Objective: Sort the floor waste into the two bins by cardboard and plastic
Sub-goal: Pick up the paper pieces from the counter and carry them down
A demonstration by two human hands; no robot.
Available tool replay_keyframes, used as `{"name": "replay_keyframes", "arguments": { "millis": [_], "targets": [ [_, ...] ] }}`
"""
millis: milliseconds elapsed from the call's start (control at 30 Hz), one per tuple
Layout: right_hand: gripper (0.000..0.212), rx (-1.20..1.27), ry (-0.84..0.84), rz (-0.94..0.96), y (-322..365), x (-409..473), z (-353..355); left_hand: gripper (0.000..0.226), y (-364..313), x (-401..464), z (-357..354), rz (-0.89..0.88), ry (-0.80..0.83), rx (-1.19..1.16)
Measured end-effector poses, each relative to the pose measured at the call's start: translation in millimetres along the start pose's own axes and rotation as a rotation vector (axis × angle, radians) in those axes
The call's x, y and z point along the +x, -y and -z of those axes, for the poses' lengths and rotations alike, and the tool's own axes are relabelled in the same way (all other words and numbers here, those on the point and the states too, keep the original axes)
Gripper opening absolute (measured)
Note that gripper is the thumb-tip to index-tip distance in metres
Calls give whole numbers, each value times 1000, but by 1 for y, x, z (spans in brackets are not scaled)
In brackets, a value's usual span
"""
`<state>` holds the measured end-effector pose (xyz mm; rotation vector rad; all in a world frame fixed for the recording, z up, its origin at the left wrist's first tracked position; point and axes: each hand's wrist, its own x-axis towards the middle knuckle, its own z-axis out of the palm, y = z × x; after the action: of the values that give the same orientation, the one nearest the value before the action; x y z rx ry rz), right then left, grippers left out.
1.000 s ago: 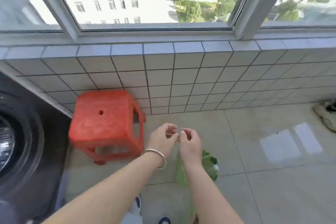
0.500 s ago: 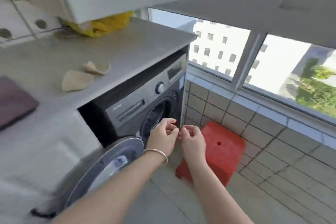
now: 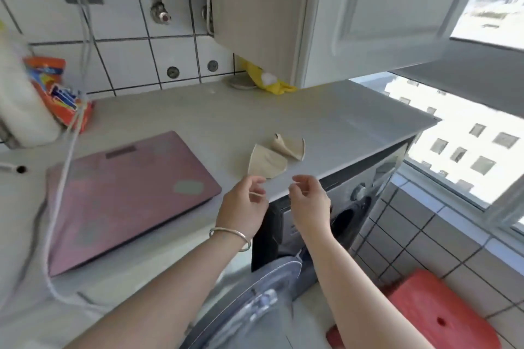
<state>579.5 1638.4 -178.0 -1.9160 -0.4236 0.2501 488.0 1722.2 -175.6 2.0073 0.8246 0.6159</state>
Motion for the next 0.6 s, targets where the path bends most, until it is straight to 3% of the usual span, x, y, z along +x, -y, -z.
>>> {"name": "replay_keyframes", "arguments": {
  "millis": [133,233,400,600],
  "targets": [
    [24,-140,15,102,14,48,-10,31,-6,44,3,-18,-40,40],
    [27,-294,63,194,20,89,-13,48,-7,76,-1,7,-20,246],
    [55,-610,258,244,25,145,-11,86,-10,106,-19,97,88,514],
    [79,-762,488,234,18,179,-16,88,-7,118,-33,132,226,599]
  ]
}}
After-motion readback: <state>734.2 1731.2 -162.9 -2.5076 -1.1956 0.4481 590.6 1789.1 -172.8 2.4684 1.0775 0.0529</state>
